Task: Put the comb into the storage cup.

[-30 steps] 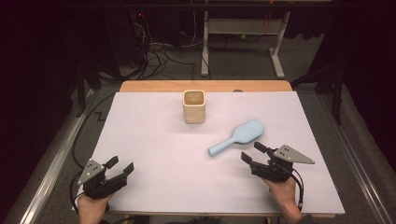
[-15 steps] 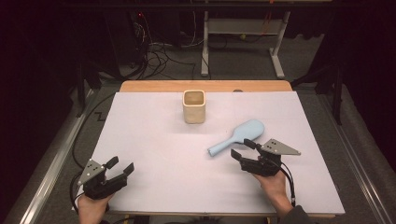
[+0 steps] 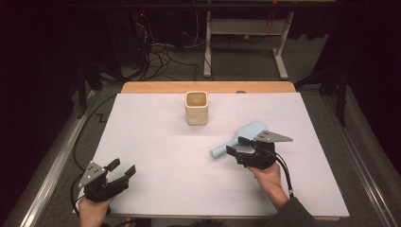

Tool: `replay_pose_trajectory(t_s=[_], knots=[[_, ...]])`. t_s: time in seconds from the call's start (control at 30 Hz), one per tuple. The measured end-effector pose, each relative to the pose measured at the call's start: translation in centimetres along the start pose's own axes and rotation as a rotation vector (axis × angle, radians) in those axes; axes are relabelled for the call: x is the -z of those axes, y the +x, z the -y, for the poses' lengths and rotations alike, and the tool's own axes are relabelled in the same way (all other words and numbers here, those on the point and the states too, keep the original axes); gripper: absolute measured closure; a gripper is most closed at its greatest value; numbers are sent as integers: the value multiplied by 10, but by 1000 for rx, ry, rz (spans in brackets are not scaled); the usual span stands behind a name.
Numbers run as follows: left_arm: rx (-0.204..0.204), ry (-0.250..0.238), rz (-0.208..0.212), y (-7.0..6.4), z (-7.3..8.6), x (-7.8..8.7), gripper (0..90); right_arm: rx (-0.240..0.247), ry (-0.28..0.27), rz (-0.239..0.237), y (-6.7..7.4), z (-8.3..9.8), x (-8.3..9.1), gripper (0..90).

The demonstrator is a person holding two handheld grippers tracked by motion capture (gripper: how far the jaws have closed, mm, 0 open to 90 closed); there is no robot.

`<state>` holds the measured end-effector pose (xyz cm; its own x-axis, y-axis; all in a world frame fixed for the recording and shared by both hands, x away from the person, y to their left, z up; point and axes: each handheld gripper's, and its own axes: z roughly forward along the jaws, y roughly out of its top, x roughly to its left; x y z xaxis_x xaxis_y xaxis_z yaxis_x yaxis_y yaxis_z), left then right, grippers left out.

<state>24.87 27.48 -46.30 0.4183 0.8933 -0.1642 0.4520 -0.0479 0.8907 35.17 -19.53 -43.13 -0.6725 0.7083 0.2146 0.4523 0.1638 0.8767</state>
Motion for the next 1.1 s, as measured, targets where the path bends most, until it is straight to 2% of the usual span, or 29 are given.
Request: replay_pose_trajectory(t_s=[0.2, 0.3, 0.37, 0.47, 0.73, 0.83, 0.93, 0.97, 1.1], knots=[[-3, 0, 1, 0, 0, 0, 312, -9, 66, -12, 0, -11, -11, 377], [-4, -5, -6, 0, 0, 1, 310, 6, 106, -18, 1, -16, -17, 412], [9, -4, -6, 1, 0, 1, 310, 29, 147, -14, 2, -21, -22, 490], [9, -2, -6, 1, 0, 2, 312, 35, 193, -10, 3, -24, -28, 556], [7, -1, -6, 1, 0, 2, 312, 51, 290, 15, 4, -33, -43, 671], [6, -3, -5, 1, 0, 1, 313, 83, 360, 37, 4, -39, -51, 740], [5, -2, -4, 1, 0, 1, 313, 91, 388, 39, 4, -42, -54, 779], [4, -1, -4, 1, 0, 1, 313, 102, 421, 45, 6, -45, -57, 814], [1, -4, -3, 0, 0, 2, 313, 121, 467, 52, 11, -52, -64, 871]])
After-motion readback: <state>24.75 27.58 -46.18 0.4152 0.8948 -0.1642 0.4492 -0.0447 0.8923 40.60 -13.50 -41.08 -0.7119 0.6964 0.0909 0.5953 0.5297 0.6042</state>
